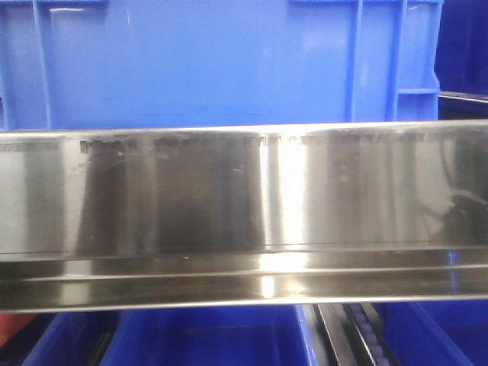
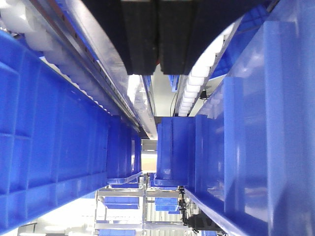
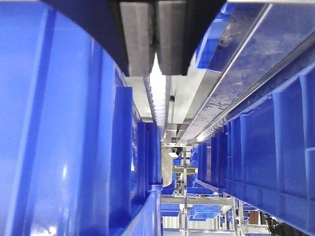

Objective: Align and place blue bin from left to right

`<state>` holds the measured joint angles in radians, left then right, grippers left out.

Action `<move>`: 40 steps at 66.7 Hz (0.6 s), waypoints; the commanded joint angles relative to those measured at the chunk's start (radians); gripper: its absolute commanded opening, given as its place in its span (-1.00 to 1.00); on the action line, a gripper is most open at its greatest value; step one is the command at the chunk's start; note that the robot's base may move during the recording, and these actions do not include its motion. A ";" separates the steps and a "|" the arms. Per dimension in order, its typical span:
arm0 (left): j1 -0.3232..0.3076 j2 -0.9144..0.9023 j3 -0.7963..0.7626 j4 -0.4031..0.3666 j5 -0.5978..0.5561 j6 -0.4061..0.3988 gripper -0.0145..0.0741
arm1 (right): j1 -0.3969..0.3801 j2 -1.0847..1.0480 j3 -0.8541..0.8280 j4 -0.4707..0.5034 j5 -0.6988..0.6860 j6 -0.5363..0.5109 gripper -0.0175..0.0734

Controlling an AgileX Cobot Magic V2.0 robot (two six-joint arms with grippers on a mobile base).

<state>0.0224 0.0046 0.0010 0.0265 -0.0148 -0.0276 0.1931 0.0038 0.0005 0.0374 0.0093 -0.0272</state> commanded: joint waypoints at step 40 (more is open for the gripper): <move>-0.045 -0.005 -0.001 -0.013 -0.022 -0.010 -0.92 | 0.002 -0.004 -0.001 0.003 -0.018 -0.005 -0.98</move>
<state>-0.0235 0.0046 0.0010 0.0188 -0.0185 -0.0294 0.1931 0.0038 0.0005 0.0374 0.0093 -0.0272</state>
